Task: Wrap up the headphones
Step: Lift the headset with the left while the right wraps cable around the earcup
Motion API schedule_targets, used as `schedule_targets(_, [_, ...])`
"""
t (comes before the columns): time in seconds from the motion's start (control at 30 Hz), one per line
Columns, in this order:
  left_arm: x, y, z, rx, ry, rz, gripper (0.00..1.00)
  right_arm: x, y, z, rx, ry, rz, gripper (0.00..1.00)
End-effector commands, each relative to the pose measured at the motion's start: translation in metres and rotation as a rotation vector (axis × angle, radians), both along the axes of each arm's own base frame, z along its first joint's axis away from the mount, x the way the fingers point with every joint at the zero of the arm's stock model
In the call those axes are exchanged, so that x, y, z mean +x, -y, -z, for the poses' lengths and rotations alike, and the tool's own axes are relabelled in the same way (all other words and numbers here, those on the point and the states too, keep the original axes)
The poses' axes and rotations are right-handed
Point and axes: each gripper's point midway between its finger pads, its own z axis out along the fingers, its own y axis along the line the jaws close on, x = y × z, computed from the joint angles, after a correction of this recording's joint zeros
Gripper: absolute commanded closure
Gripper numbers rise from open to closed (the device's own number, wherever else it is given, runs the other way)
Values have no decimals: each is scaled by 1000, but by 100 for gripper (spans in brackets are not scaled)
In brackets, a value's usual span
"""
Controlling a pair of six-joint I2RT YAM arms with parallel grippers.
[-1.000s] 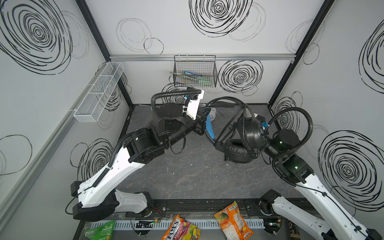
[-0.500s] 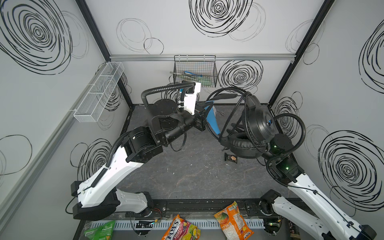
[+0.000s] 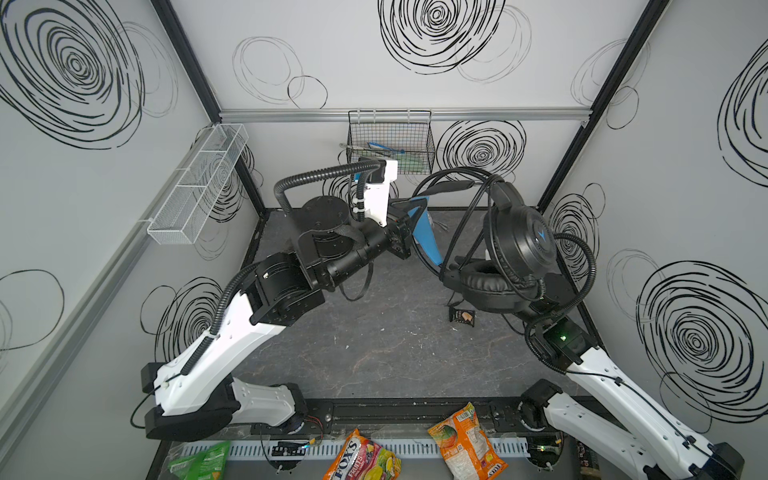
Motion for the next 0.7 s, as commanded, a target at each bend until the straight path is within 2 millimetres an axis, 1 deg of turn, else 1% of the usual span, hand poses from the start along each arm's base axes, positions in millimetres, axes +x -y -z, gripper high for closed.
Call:
schedule_targets(0.0, [-13,-20,-68,-241,95,15,100,-2,-5,12,33,-44,-39,73])
schedule_targets(0.1, [-13,-24,-74,-260,100,8,100,-2,-3,22,38,-74,-30,73])
schedule_targets(0.2, [-11,-25,-77,-272,100,4,100,-3,-4,33,33,-96,-41,77])
schedule_targets(0.33, [-8,-26,-80,-283,100,-4,100,-5,-11,48,25,-135,-81,88])
schedule_targets(0.47, [-2,-32,-81,-309,92,-30,100,-7,-15,58,9,-178,-111,100])
schedule_targets(0.6, [9,-42,-82,-350,72,-86,100,-13,-17,64,-6,-194,-134,100])
schedule_targets(0.67, [17,-50,-83,-373,65,-136,100,-17,-19,69,-32,-200,-149,100])
